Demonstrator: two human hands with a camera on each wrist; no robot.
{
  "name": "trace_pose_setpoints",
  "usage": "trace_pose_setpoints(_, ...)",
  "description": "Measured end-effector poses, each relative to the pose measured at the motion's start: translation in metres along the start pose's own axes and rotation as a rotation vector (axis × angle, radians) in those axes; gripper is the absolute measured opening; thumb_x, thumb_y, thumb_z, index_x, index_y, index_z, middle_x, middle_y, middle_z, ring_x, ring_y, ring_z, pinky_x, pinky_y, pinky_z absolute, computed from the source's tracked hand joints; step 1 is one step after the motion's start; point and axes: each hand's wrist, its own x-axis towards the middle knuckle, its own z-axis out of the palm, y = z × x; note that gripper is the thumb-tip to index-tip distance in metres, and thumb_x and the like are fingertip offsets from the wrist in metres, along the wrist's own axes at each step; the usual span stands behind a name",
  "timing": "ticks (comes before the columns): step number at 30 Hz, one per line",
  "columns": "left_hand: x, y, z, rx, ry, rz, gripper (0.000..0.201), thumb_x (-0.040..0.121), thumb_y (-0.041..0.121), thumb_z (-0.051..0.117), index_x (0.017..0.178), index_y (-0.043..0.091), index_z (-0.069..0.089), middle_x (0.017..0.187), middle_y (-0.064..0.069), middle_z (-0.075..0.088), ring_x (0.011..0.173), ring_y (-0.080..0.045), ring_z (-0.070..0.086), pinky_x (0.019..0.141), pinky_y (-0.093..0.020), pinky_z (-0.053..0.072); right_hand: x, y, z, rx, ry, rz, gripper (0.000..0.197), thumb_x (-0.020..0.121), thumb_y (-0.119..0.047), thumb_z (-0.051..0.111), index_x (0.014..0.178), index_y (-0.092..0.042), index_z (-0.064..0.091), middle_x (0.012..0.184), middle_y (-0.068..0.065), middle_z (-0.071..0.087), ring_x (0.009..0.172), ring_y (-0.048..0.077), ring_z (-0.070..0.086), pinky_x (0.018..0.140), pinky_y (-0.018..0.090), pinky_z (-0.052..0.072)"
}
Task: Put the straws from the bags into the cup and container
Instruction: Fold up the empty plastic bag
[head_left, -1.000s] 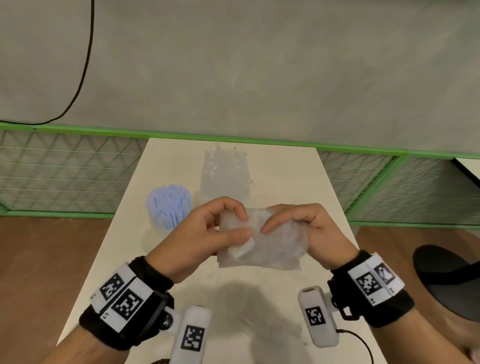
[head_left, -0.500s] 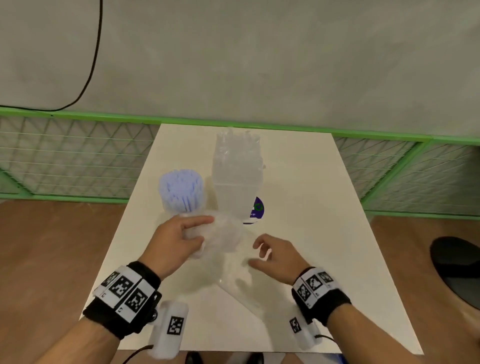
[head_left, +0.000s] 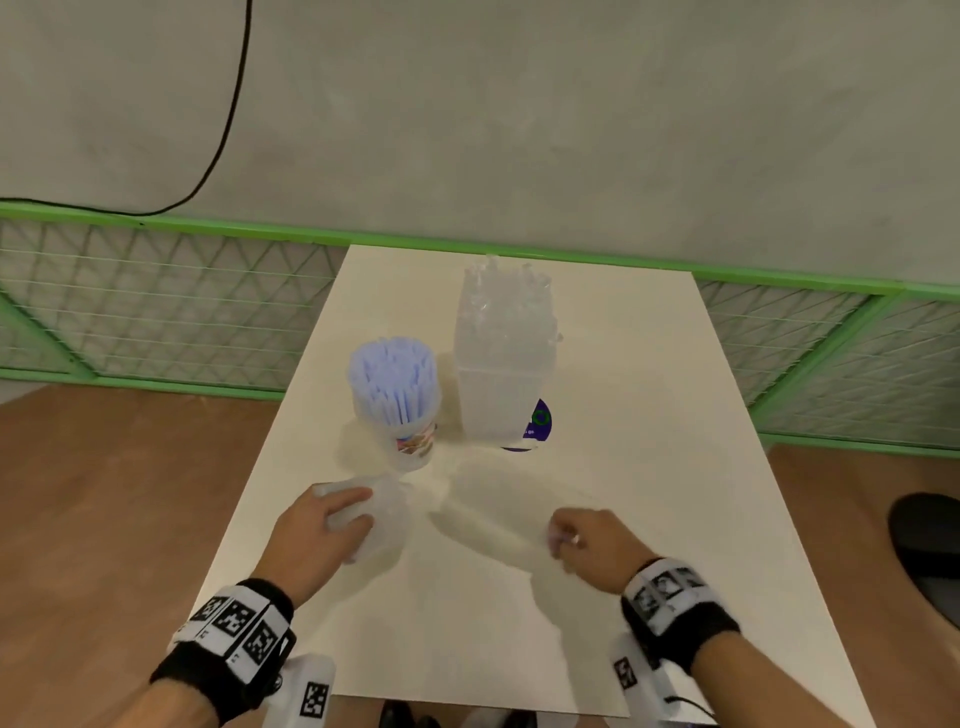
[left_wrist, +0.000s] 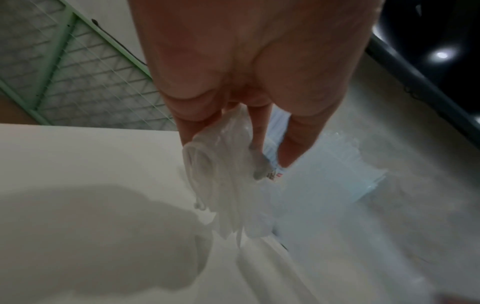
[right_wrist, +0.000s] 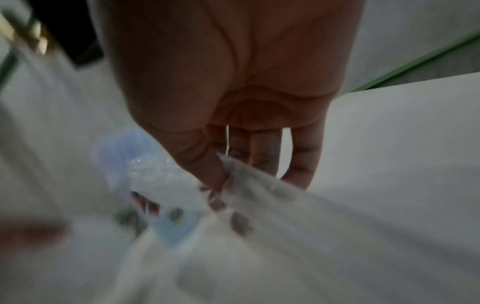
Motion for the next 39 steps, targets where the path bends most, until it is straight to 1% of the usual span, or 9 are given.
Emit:
trace_pose_setpoints(3,0.002,-0.002,0.009,-0.150,-0.084,-0.061,0.048,0.074,0.029,0.085,0.118,0.021,0.068,0.123,0.003,0.055,0.108,-0.015,0.059,0.076,-0.023,0.054,-0.026,-0.017,-0.049,0.487,0.085,-0.103,0.006,0.073,-0.006,0.052,0.077,-0.008,0.056,0.073,0.004,0.063,0.062,0.025,0.065,0.063,0.036,0.053)
trace_pose_setpoints(7,0.008,0.026,0.029,-0.382,-0.259,-0.018,0.078,0.055,0.047,0.088,0.125,0.022,0.062,0.129,0.006,0.051,0.106,-0.005,0.060,0.068,-0.012,0.052,-0.052,-0.037,-0.088,0.873,0.107,-0.151,0.019,0.069,0.005,0.053,0.087,0.006,0.053,0.076,0.017,0.057,0.063,0.030,0.060,0.059,0.031,0.048)
trace_pose_setpoints(12,0.019,0.075,0.049,-0.471,-0.470,0.065,0.076,0.057,0.065,0.083,0.123,0.032,0.066,0.127,0.006,0.066,0.118,-0.015,0.062,0.106,-0.044,0.046,-0.067,-0.047,-0.099,1.053,0.131,-0.127,0.013,0.082,-0.005,0.059,0.094,-0.004,0.055,0.078,0.012,0.058,0.062,0.029,0.060,0.056,0.032,0.047)
trace_pose_setpoints(18,0.011,0.123,0.050,-0.556,-0.437,0.162,0.019,0.091,0.021,0.065,0.105,0.015,0.076,0.098,0.008,0.076,0.088,0.000,0.067,0.055,-0.009,0.045,-0.079,-0.040,-0.112,0.892,0.297,-0.062,0.005,0.101,-0.008,0.047,0.100,-0.009,0.052,0.081,0.012,0.065,0.066,0.036,0.068,0.064,0.038,0.057)
trace_pose_setpoints(23,0.006,0.136,0.036,-0.669,-0.589,0.113,0.028,0.086,0.031,0.061,0.109,0.025,0.075,0.111,0.002,0.073,0.093,-0.014,0.069,0.068,-0.028,0.055,-0.080,-0.036,-0.116,0.886,0.402,-0.079,0.009,0.101,-0.012,0.048,0.106,-0.013,0.056,0.080,0.007,0.063,0.055,0.031,0.066,0.059,0.035,0.056)
trace_pose_setpoints(28,0.005,0.146,0.025,-0.731,-0.602,0.186,0.035,0.095,0.001,0.055,0.114,0.025,0.071,0.117,-0.003,0.068,0.097,-0.022,0.065,0.068,-0.048,0.061,-0.085,-0.039,-0.124,1.020,0.461,-0.153,0.023,0.096,0.009,0.045,0.102,-0.003,0.063,0.077,0.003,0.071,0.049,0.019,0.063,0.050,0.026,0.054)
trace_pose_setpoints(32,0.002,0.156,0.022,-0.836,-0.537,0.188,0.060,0.090,-0.023,0.028,0.065,0.011,0.071,0.072,-0.011,0.056,0.053,-0.014,0.056,0.042,-0.029,0.053,-0.091,-0.049,-0.138,1.134,0.412,-0.190,0.027,0.075,0.005,0.052,0.055,-0.008,0.067,0.071,0.004,0.070,0.057,0.017,0.063,0.058,0.029,0.048)
trace_pose_setpoints(35,-0.001,0.164,0.019,-0.863,-0.502,0.211,0.040,0.087,-0.006,0.041,0.056,0.009,0.061,0.066,-0.008,0.047,0.045,-0.012,0.050,0.038,-0.019,0.042,-0.093,-0.047,-0.146,1.242,0.242,-0.265,0.026,0.068,-0.029,0.067,0.061,-0.005,0.065,0.100,0.011,0.069,0.081,0.026,0.064,0.070,0.036,0.053)
trace_pose_setpoints(39,0.000,0.163,0.013,-0.873,-0.567,0.201,0.030,0.066,0.035,0.069,0.078,0.012,0.056,0.077,-0.003,0.057,0.058,-0.016,0.058,0.046,-0.026,0.049,-0.092,-0.043,-0.144,1.081,0.329,-0.323,0.020,0.066,0.002,0.080,0.076,-0.012,0.068,0.088,0.005,0.066,0.075,0.017,0.065,0.067,0.022,0.055)
